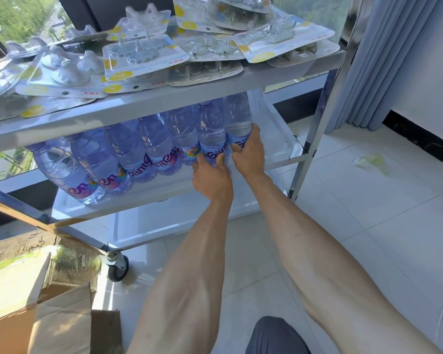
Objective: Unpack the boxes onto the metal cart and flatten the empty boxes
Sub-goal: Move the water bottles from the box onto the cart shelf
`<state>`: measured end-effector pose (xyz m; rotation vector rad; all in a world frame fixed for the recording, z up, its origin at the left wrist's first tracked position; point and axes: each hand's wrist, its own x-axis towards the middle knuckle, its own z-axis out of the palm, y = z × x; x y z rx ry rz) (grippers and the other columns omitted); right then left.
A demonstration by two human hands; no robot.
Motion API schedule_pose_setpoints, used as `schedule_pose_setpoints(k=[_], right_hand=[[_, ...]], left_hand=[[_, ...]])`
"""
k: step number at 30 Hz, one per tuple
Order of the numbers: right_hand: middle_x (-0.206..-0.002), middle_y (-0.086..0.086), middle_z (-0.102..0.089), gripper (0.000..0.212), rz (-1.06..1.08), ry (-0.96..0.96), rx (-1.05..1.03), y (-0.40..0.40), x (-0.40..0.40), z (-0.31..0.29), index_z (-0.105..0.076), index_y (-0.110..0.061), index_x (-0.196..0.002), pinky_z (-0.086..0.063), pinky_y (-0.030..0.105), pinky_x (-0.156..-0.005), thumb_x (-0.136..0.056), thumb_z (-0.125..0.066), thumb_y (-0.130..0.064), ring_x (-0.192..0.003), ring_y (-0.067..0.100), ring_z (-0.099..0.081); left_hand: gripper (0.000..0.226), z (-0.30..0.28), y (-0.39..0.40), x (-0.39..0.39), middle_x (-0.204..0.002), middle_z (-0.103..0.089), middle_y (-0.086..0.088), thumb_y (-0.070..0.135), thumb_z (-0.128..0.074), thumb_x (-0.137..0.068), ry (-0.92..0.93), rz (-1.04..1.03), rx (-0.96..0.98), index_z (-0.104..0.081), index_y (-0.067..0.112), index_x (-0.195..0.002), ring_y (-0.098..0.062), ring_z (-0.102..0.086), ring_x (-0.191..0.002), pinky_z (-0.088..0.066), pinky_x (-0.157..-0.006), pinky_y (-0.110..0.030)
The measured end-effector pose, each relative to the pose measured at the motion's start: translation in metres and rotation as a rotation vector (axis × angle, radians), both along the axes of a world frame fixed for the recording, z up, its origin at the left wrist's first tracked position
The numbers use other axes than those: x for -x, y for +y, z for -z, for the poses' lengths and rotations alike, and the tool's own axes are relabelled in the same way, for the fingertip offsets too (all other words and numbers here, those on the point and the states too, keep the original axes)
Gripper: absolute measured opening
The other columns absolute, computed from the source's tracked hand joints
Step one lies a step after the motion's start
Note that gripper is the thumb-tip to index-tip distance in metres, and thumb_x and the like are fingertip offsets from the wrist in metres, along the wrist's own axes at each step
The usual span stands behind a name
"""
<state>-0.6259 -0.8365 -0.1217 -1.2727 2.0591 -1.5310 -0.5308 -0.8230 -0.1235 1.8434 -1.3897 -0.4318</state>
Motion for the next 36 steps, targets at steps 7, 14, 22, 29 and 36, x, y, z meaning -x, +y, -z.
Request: schedule_pose_setpoints(k=[7,14,22,29,36], right_hand=[[-0.137,0.014,-0.051,0.100,0.033,0.020,-0.079,-0.002,-0.006,0.006,-0.013,-0.010,-0.154,-0.050,0.049,-0.098,-0.075,-0.072,-0.025,-0.119,0.034,-0.055],[-0.155,0.016,-0.031,0.083,0.152,-0.102,-0.075,0.035,-0.023,-0.003,-0.020,-0.002,-0.153,-0.027,0.035,-0.116,-0.081,-0.061,0.004,-0.143,0.030,-0.030],[-0.116,0.019,-0.058,0.047,0.118,-0.086,-0.028,0.112,-0.114,0.008,-0.061,0.002,-0.115,-0.040,0.034,-0.083,-0.069,-0.054,0.010,-0.109,0.037,-0.055],[-0.091,0.019,-0.070,0.022,-0.072,-0.150,-0.170,0.158,-0.230,-0.004,-0.068,-0.002,-0.092,-0.044,0.040,-0.072,-0.076,-0.056,0.005,-0.087,0.039,-0.064],[-0.104,0.014,-0.070,0.025,-0.519,-0.142,-0.260,0.181,-0.417,-0.028,-0.068,-0.006,-0.106,-0.047,0.030,-0.080,-0.088,-0.051,-0.001,-0.098,0.031,-0.062]], left_hand=[[0.045,-0.006,0.001,-0.002,-0.108,-0.065,-0.011,0.049,-0.063,-0.090,-0.028,0.005,0.006,-0.058,0.011,-0.115,-0.034,-0.061,-0.100,-0.041,-0.077,-0.038],[0.017,-0.014,0.014,-0.029,-0.084,-0.069,-0.008,0.021,-0.069,-0.086,0.213,0.137,-0.002,-0.063,0.007,-0.093,-0.028,-0.064,-0.081,-0.052,-0.076,-0.038],[0.025,-0.038,0.080,-0.146,-0.102,-0.071,-0.016,0.006,-0.051,-0.089,0.028,-0.016,0.003,-0.067,0.006,-0.108,-0.036,-0.062,-0.097,-0.043,-0.077,-0.034],[0.027,-0.023,0.160,-0.280,-0.106,-0.070,-0.013,0.007,-0.051,-0.088,-0.006,-0.178,-0.133,-0.069,0.009,-0.109,-0.032,-0.063,-0.099,-0.046,-0.082,-0.033],[0.028,-0.013,0.211,-0.438,-0.111,-0.065,-0.014,0.010,-0.054,-0.083,0.114,-0.489,-0.262,-0.069,0.015,-0.106,-0.033,-0.059,-0.108,-0.044,-0.089,-0.033]])
